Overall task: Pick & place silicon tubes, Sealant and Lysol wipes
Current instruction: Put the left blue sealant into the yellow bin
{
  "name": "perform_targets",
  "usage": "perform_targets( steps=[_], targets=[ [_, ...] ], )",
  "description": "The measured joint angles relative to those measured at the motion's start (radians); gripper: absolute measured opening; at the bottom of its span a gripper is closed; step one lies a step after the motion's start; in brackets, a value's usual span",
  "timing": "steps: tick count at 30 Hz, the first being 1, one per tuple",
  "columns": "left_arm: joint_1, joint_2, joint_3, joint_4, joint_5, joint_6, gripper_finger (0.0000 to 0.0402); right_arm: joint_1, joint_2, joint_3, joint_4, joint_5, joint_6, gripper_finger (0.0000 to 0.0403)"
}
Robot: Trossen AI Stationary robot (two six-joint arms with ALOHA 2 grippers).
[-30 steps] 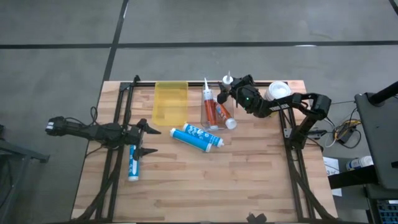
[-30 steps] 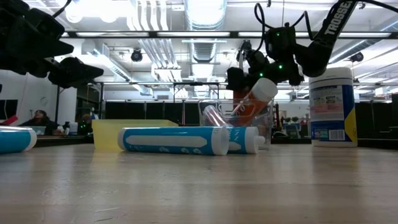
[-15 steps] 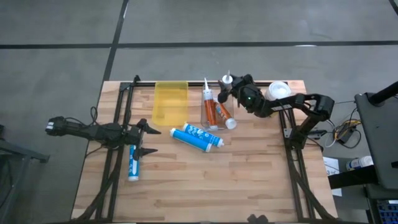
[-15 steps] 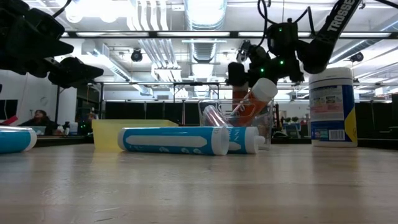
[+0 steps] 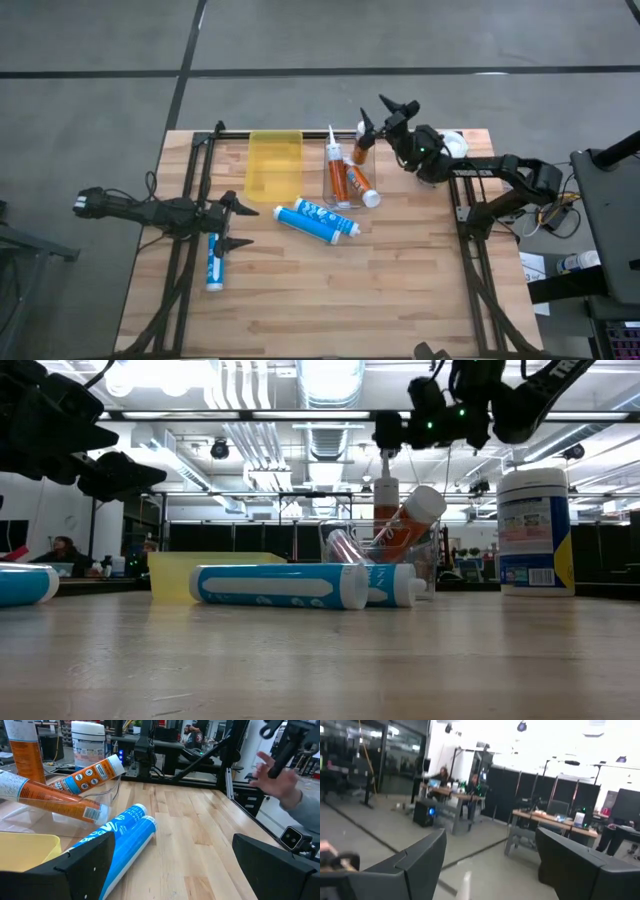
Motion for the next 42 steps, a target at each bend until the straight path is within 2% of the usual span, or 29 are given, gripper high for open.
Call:
perform_targets(
  steps=[16,19,26,29,37,40,42],
  targets=[
    [0.000,0.000,0.000,0.000,0.000,0.000,0.0399,0.000,-0.050,0.033,-0.002,0.000,0.026,0.0304],
    [0.000,0.000,0.000,0.000,0.000,0.000,0.0398,0.000,-0.050,0.033,-0.002,0.000,0.090,0.0306],
    [0.000,0.000,0.000,0.000,0.000,0.000,0.0399,0.002,-0.070,0.032,-0.050,0.000,0.476,0.0299],
    [0.000,0.000,0.000,0.000,0.000,0.000,0.0399,0.002,-0.072,0.031,-0.054,0.000,0.585,0.0296],
    [0.000,0.000,0.000,0.000,0.000,0.000,0.0398,0.005,-0.072,0.031,-0.061,-0.020,0.585,0.0301],
    [0.000,0.000,0.000,0.000,0.000,0.000,0.0398,0.007,-0.072,0.032,-0.061,-0.088,0.608,0.0305],
    [0.000,0.000,0.000,0.000,0.000,0.000,0.0398,0.007,-0.072,0.033,-0.061,-0.175,0.639,0.0307]
  ],
)
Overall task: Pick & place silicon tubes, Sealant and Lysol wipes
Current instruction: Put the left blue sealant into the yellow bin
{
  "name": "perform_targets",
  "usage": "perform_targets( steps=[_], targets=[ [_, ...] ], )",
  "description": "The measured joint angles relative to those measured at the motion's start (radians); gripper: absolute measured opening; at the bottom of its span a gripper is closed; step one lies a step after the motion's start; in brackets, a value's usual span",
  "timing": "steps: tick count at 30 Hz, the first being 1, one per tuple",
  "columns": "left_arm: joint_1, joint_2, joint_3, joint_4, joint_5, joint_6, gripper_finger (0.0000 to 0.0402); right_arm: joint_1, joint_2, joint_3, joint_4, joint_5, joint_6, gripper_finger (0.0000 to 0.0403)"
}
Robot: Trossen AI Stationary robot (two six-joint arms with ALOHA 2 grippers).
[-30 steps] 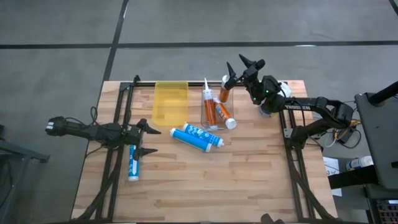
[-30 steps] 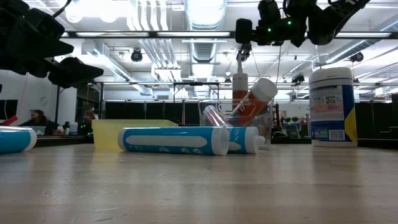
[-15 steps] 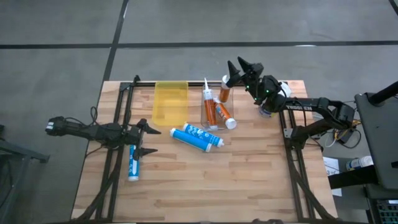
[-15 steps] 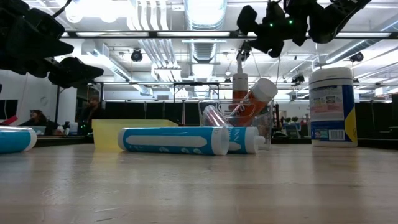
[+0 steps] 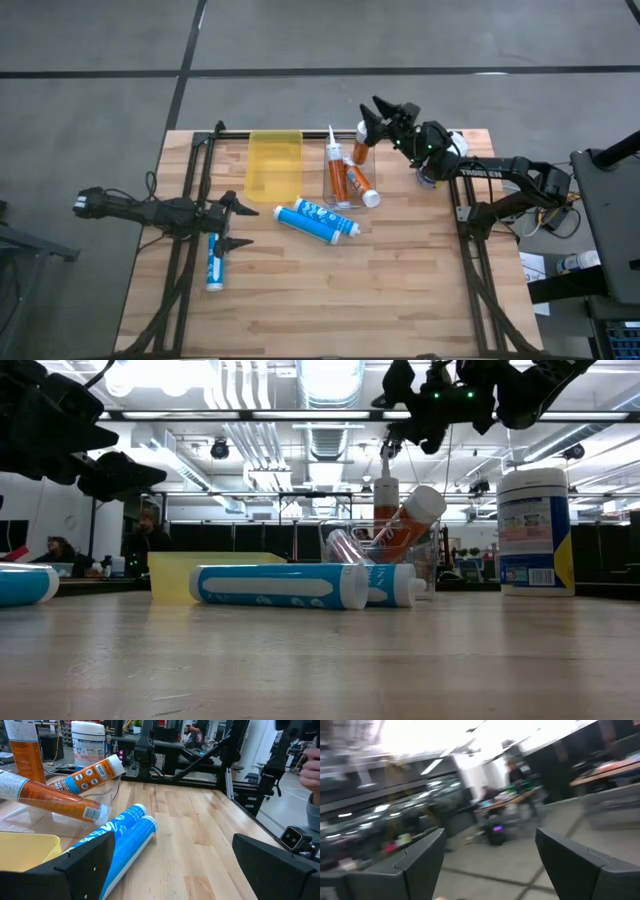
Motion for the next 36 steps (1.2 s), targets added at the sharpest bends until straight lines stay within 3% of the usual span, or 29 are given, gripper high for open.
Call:
perform_targets(
  steps=[6,9,21,36],
  targets=[
    [0.000,0.000,0.000,0.000,0.000,0.000,0.0398,0.001,0.000,0.015,0.000,-0.464,-0.016,0.0306],
    [0.000,0.000,0.000,0.000,0.000,0.000,0.0398,0.001,0.000,0.027,0.000,-0.571,-0.013,0.0302],
    [0.000,0.000,0.000,0.000,0.000,0.000,0.0398,0.054,0.000,0.027,-0.113,-0.580,-0.006,0.0299],
    [0.000,0.000,0.000,0.000,0.000,0.000,0.0398,0.243,0.000,0.027,-0.165,-0.581,0.004,0.0300]
  ],
)
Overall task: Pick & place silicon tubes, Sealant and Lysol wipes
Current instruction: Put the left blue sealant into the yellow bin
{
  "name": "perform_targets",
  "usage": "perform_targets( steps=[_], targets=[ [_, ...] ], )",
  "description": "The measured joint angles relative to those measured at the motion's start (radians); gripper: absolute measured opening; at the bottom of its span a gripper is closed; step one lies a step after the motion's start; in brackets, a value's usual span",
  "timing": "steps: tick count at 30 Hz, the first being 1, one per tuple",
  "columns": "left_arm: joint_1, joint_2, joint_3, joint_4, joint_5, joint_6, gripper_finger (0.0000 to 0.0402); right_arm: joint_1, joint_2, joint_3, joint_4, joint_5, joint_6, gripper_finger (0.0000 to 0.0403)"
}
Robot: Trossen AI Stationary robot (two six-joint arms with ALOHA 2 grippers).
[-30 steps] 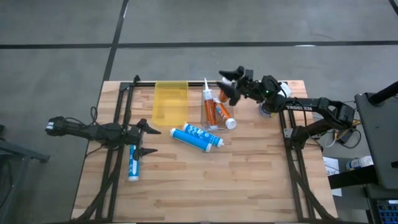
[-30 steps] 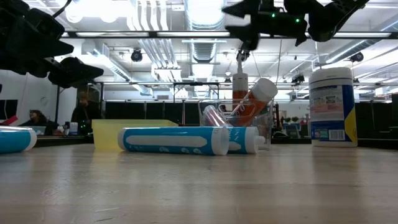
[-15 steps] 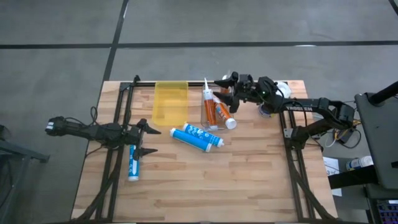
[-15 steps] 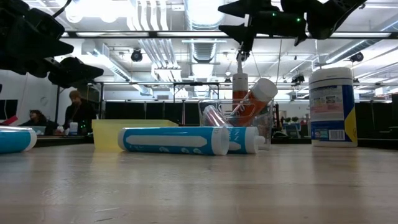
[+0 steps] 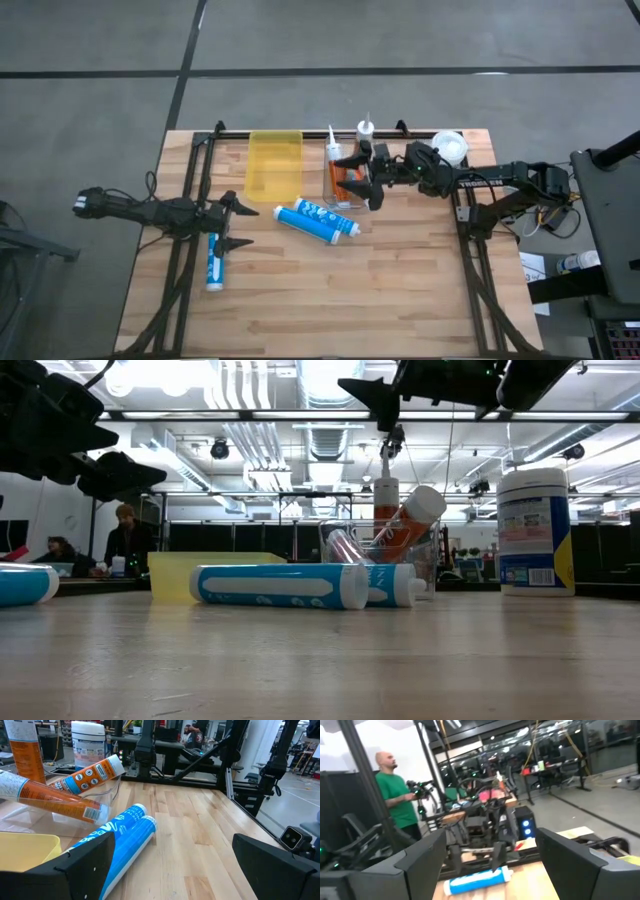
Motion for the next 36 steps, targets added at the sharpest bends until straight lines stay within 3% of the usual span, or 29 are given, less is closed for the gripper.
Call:
perform_targets(
  steps=[14,36],
  targets=[
    [0.000,0.000,0.000,0.000,0.000,0.000,0.0398,0.098,0.000,0.000,-0.045,-0.002,0.011,0.0304],
    [0.000,0.000,0.000,0.000,0.000,0.000,0.0398,0.102,0.001,0.000,-0.045,-0.003,0.012,0.0307]
  ],
)
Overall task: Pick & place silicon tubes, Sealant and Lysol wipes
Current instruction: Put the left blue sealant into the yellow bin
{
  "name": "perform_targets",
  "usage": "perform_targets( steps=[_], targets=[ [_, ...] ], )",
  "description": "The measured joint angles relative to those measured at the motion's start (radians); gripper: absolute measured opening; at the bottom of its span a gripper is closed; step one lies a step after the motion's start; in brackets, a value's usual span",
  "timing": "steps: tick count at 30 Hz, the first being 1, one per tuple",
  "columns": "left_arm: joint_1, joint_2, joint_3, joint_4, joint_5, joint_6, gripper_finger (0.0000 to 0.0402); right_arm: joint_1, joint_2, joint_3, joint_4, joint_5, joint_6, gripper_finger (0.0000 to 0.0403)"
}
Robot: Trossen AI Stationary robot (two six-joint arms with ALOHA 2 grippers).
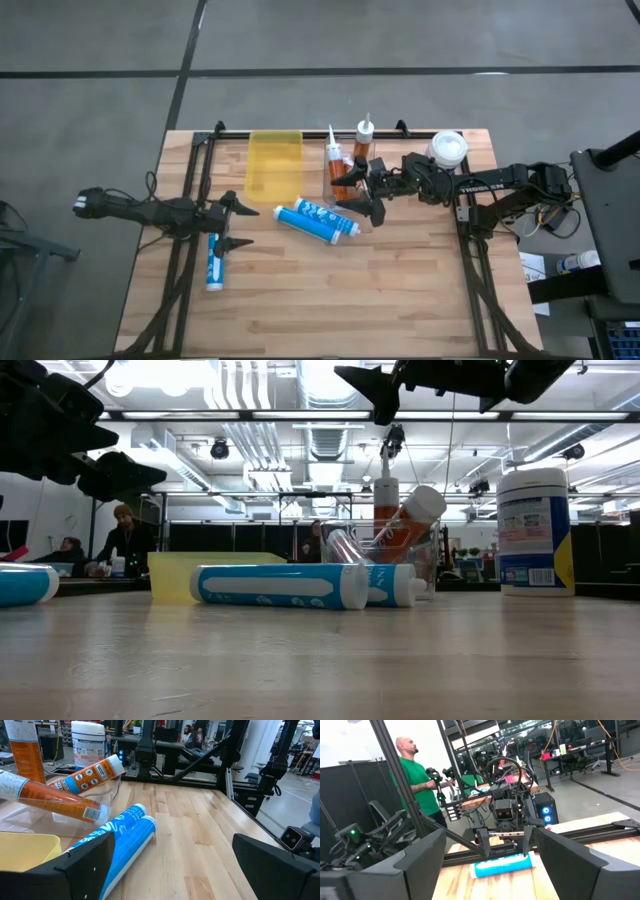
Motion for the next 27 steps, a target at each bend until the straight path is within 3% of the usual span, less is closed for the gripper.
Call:
perform_targets(
  steps=[16,22,27],
  targets=[
    [0.000,0.000,0.000,0.000,0.000,0.000,0.0398,0.000,0.001,0.000,-0.039,-0.001,0.055,0.0303],
    [0.000,0.000,0.000,0.000,0.000,0.000,0.0398,0.000,-0.018,-0.001,-0.175,-0.001,0.045,0.0311],
    [0.000,0.000,0.000,0.000,0.000,0.000,0.0398,0.001,-0.109,-0.001,-0.387,0.028,0.006,0.0308]
  ],
)
